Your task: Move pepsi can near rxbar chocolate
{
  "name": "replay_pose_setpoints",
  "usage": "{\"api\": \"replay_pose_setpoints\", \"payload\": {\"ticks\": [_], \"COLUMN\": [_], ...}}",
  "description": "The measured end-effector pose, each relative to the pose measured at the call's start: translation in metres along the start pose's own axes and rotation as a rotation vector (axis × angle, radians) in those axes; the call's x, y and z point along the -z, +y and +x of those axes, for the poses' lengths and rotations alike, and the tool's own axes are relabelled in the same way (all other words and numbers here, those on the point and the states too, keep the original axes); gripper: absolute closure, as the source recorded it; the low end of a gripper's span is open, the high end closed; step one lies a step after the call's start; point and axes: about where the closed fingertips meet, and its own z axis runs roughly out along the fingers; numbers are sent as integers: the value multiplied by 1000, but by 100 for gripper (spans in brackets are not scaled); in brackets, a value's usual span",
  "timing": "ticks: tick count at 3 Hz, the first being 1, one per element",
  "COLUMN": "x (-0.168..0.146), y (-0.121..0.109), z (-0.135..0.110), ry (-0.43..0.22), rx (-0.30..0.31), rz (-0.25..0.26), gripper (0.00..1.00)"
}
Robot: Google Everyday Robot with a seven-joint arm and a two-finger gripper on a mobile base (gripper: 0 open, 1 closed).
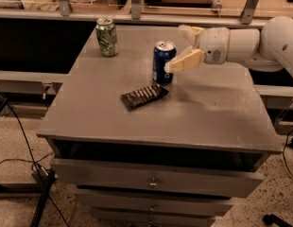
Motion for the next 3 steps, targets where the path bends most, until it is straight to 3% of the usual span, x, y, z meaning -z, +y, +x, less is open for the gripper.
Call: {"api": "replay_pose_setpoints", "payload": {"ticks": [2,3], "x": [86,87], "y": [10,10], "z": [-37,-37], "ry": [21,21], "rx": [88,88], "rz": [235,236], "gripper": [0,0]}}
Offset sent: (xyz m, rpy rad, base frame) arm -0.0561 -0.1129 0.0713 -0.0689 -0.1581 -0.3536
